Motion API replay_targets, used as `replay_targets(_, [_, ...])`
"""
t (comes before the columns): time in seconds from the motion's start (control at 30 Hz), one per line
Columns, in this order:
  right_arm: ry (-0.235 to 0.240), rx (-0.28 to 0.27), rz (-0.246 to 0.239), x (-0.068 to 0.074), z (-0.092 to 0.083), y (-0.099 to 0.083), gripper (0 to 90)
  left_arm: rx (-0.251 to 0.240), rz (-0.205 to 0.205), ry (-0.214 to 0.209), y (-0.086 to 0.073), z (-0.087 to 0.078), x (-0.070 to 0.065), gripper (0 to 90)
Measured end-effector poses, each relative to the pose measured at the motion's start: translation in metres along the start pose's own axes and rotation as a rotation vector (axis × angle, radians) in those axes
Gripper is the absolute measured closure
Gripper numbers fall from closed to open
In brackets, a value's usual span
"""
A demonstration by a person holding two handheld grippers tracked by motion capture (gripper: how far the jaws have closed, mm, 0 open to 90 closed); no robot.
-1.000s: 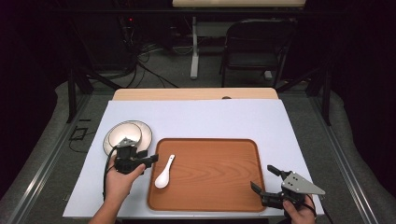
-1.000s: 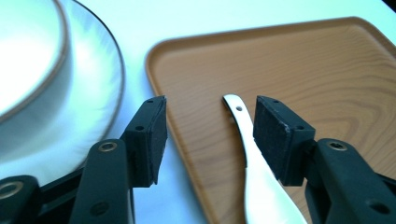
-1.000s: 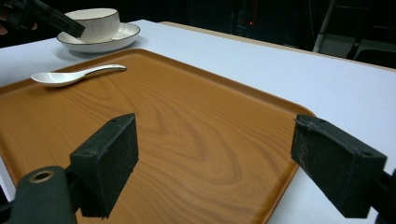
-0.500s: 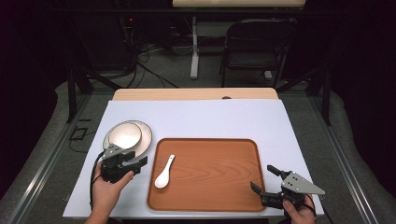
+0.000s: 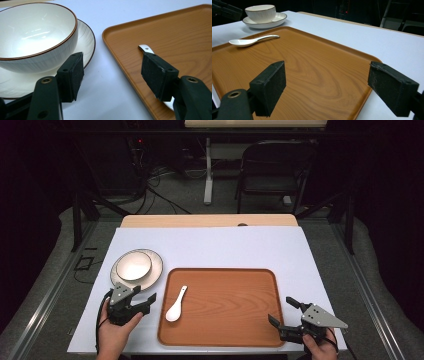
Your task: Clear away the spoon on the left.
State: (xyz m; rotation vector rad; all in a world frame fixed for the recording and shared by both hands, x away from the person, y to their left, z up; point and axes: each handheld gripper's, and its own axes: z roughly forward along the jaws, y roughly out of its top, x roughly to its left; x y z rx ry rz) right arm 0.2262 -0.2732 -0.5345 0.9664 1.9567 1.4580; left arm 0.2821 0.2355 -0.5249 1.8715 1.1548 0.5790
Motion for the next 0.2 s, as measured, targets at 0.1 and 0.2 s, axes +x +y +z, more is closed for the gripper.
replay_targets(0.1, [0.001,0.001,-0.005,-0.0001,0.0003,0.0001,14.4,-0.004,0.001,-0.001,-0.0013,0.001,0.0001,33.5])
replay_targets(0.2, [0.001,0.001,-0.002,0.0001,0.0001,0.0,14.4,0.006,0.002,-0.001,-0.0031,0.0023,0.0009,33.0])
